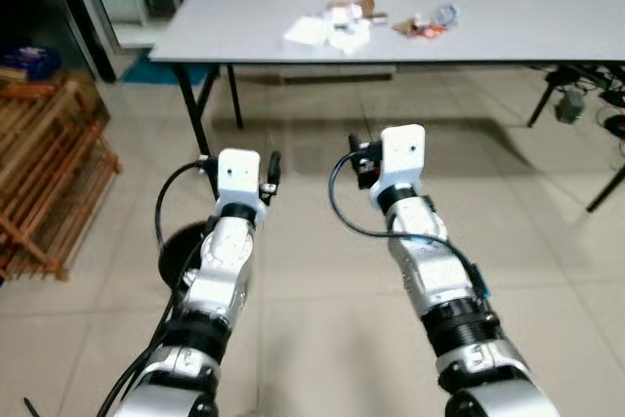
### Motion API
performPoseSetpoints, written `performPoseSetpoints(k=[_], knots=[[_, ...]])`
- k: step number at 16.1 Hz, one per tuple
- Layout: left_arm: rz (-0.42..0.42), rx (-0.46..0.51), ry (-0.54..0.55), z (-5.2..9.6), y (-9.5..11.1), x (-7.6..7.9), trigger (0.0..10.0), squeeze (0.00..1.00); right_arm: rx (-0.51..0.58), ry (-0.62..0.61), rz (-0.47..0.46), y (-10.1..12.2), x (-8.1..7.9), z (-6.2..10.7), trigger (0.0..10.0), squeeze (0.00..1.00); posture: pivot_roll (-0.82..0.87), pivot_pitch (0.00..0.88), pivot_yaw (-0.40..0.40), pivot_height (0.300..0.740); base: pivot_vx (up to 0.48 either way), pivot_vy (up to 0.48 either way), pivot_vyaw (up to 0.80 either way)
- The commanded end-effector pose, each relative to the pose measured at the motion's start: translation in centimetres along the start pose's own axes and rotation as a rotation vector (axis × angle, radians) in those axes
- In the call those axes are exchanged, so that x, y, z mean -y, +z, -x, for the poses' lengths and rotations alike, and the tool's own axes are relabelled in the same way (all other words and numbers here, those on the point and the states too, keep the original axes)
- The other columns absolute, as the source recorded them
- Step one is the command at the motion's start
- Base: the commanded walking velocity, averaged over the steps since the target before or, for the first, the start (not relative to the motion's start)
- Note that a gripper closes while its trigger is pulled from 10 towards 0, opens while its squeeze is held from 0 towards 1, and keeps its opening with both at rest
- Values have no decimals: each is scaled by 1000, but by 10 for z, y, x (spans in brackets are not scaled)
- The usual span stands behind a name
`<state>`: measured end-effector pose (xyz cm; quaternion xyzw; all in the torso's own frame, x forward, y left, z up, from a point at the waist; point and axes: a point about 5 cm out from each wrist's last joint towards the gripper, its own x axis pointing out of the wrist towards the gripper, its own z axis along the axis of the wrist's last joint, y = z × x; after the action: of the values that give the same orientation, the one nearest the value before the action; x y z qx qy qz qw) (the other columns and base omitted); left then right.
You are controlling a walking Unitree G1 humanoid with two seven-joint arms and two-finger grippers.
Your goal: Picking trash to rubbish bin
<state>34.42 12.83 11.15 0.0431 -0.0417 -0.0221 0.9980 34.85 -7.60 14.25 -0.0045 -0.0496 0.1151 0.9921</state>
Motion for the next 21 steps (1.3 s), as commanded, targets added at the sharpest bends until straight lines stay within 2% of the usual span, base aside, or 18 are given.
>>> performPoseSetpoints(k=[1,8,21], knots=[[1,6,6,-2,3,0,10000,0,7,16,2,4,-2,-1,10000,0,22,19,36,740,0,-251,0],[12,-6,5,-2,2,0,10000,0,0,23,-10,3,-3,-1,10000,0,22,22,37,740,42,0,0],[15,12,-4,-5,8,0,10000,0,-9,0,-17,3,1,-2,10000,0,24,15,37,740,470,0,0]])
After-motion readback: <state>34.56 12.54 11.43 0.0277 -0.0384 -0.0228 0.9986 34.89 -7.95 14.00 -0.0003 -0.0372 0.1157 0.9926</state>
